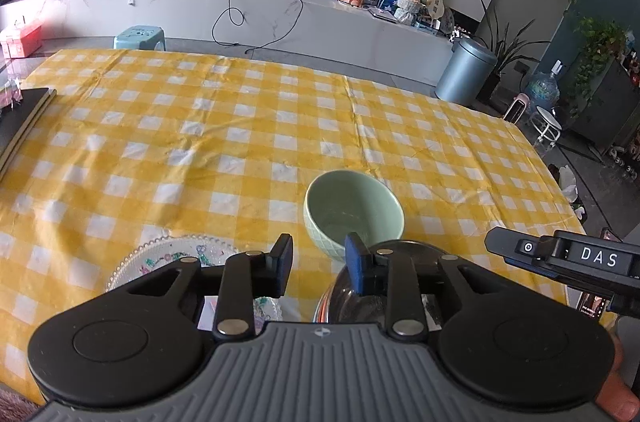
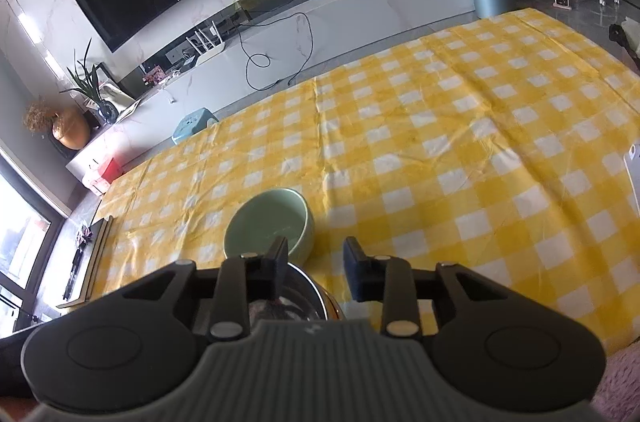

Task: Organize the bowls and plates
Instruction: 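Move the left gripper to the pale green bowl rim and close it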

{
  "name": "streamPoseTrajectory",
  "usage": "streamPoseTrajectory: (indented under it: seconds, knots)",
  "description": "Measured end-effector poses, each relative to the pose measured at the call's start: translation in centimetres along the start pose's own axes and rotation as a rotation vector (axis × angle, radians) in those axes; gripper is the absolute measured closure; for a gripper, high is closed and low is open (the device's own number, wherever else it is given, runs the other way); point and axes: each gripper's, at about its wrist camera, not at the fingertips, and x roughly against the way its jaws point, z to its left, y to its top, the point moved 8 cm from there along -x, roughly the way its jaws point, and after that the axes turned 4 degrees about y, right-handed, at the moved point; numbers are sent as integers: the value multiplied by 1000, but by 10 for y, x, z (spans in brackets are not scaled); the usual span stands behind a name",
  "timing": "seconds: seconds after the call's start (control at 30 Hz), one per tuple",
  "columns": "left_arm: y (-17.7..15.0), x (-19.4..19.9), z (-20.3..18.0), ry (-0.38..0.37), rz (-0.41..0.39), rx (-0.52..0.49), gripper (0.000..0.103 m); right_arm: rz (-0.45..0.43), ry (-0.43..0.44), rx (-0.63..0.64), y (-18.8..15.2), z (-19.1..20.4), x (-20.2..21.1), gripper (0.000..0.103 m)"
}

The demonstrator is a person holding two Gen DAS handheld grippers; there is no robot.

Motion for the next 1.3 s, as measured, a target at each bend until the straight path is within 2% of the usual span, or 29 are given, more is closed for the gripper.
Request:
streamPoseTrajectory:
  seconds: [0.1, 0.2, 0.23, 0.3, 0.4, 0.53, 0.67, 0.77, 0.83, 0.9, 0.93, 1.0, 1.3]
  knots:
    - [13, -2, -3, 9, 1, -35, 63, 9, -8, 9, 13, 5, -3, 69]
    - [25, -6, -6, 1, 12, -43, 53, 32, -8, 21, 27, 12, -12, 59]
    - [29, -9, -7, -4, 18, -41, 50, 40, -11, 28, 33, 15, -16, 51]
    - [36, -15, -9, -12, 33, -42, 45, 61, -34, 54, 42, 20, -26, 46]
    - [43, -29, -8, 4, 56, -44, 38, 94, -45, 77, 53, 25, -46, 45]
    - [45, -52, -3, 11, 118, -23, 38, 156, -38, 65, 54, 19, -76, 45]
    - [44, -73, 2, -1, 179, 13, 38, 214, -77, 27, 51, -1, -97, 45]
    - [43, -90, 2, 1, 217, 28, 38, 275, -56, -14, 44, -9, -112, 47]
    - [39, -100, 1, -1, 244, 26, 38, 302, -43, -37, 40, -11, -120, 54]
    - [34, -108, 1, -5, 261, 16, 39, 336, -26, -55, 35, -10, -128, 56]
    - [31, -112, 0, -3, 273, 9, 39, 354, -14, -63, 34, -8, -132, 63]
    - [26, -119, -1, 3, 297, 1, 40, 378, 2, -64, 31, -5, -136, 66]
    - [15, -130, -4, -7, 346, -24, 56, 411, -17, -7, 23, 2, -148, 75]
